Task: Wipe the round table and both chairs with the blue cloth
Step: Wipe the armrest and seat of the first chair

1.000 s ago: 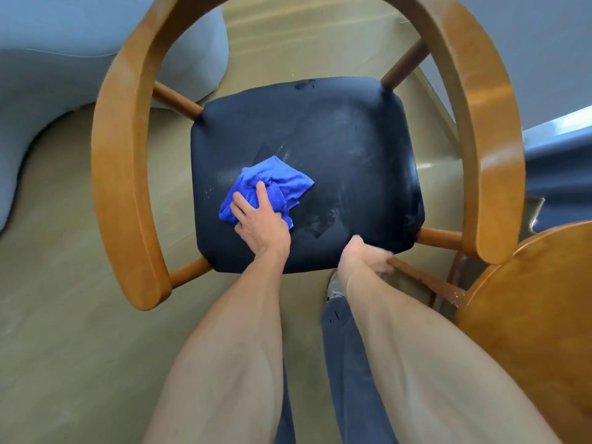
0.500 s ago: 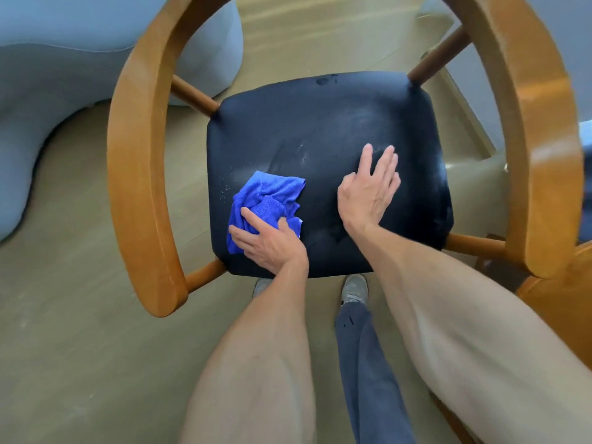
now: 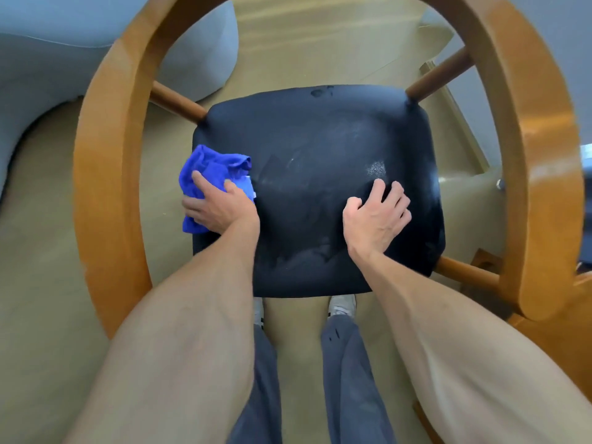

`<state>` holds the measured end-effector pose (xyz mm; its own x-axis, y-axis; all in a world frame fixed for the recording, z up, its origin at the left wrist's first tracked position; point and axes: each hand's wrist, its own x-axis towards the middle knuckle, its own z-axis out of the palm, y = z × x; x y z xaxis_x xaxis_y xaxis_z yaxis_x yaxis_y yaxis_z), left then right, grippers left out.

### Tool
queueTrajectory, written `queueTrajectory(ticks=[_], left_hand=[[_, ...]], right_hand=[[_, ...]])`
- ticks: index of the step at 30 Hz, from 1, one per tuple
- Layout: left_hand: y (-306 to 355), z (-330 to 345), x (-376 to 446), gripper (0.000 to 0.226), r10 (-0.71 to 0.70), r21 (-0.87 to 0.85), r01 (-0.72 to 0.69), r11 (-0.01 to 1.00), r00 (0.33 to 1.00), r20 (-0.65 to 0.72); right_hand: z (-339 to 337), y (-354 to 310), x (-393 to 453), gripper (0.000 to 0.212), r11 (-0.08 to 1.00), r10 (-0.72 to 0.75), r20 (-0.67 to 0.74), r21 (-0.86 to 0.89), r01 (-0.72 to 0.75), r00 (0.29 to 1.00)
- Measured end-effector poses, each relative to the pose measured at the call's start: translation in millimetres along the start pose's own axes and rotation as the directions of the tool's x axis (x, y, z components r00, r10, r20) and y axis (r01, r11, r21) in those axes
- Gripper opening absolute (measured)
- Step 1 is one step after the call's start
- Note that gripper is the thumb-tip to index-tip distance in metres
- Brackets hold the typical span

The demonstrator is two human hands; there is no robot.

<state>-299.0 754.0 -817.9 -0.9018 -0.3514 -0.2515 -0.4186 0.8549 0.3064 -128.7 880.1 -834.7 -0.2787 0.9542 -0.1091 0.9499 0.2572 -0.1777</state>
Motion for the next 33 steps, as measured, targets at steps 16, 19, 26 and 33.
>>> queueTrajectory(ticks=[16, 19, 26, 33], left_hand=[[32.8, 27.9, -43.6, 0.055, 0.761, 0.14, -0.796, 0.589, 0.605, 0.234], [9.6, 19.5, -67.7, 0.054, 0.747, 0.163, -0.811, 0.562, 0.582, 0.322], [-61.7, 2.5, -132.9, 0.059, 0.661, 0.185, -0.762, 0.621, 0.635, 0.399], [-86.7, -14.2, -154.5, 0.062, 0.309, 0.14, -0.359, 0.923, 0.906, 0.289]], right_hand=[[3.9, 21.9, 9.9, 0.04, 0.999, -0.041, -0.04, 0.017, 0.042, 0.998], [-1.4, 20.6, 9.1, 0.044, 0.998, -0.033, -0.026, 0.049, 0.034, 0.999], [-8.8, 20.9, -13.2, 0.05, 0.994, -0.042, 0.058, 0.101, 0.036, 0.997], [-20.9, 28.7, -15.6, 0.043, 0.992, -0.118, 0.15, 0.05, 0.112, 0.982]])
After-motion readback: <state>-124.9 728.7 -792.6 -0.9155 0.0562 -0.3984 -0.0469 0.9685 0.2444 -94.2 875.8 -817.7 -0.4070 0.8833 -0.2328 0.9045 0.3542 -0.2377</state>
